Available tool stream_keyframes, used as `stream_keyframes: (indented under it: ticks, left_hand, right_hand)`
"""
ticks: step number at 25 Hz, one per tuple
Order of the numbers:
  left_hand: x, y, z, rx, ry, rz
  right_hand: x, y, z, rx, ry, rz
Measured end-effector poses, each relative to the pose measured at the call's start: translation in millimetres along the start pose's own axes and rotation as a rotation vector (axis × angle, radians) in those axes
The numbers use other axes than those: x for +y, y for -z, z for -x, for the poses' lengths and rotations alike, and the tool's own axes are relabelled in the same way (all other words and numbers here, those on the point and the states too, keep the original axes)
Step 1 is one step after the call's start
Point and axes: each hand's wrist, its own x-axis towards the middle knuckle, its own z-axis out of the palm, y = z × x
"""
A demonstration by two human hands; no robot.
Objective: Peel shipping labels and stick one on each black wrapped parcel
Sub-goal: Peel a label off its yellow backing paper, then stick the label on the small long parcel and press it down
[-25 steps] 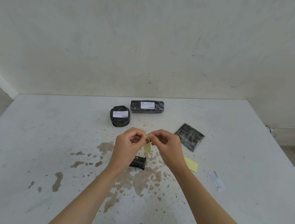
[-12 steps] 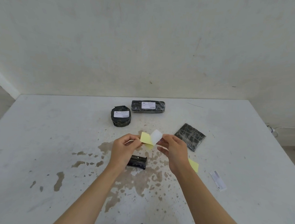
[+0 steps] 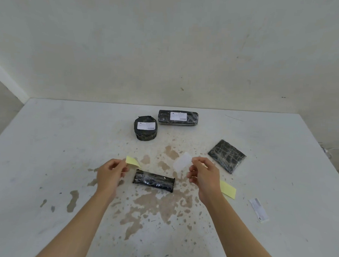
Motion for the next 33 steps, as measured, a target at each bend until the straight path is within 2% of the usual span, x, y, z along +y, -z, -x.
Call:
stream_keyframes:
  ticks: [4, 10, 12, 14, 17, 21, 24, 27, 30, 33]
  left_hand:
    - [-14, 9, -5, 0.108, -0.018, -0.261]
    - [-19, 10, 5, 0.078, -0.221, -0.407]
    - [-11, 1, 17, 0.010, -0.283, -0.308]
    - [2, -12, 28, -0.137, -0.305, -0.235]
    - [16, -32, 35, -0.308, -0.261, -0.161]
    - [21, -42, 38, -0.347, -0.231, -0.132]
    - [21, -39, 43, -0.355, -0.333, -0.210]
    - [20, -36, 46, -0.382, -0.450, -0.384]
    - [23, -31, 46, -0.453, -0.495, -0.470]
    - [26, -28, 47, -0.528, -0.524, -0.520]
  right_hand:
    - [4, -13, 1, -0.163, 0.104, 0.091]
    - [18, -21, 4, -0.308, 0.153, 0.238]
    - [20, -23, 6, -0.330, 0.183, 0.275]
    - [20, -23, 6, -0.353, 0.225, 0.301]
    - [18, -23, 7, -0.385, 0.256, 0.326]
    - [14, -20, 7, -0.420, 0.254, 0.391]
    - [16, -19, 7, -0.385, 0.263, 0.639]
    - [14, -24, 8, -0.298, 0.388, 0.894]
    - [10, -29, 10, -0.291, 0.557, 0.822]
    - [8, -33, 8, -0.347, 0.617, 0.876]
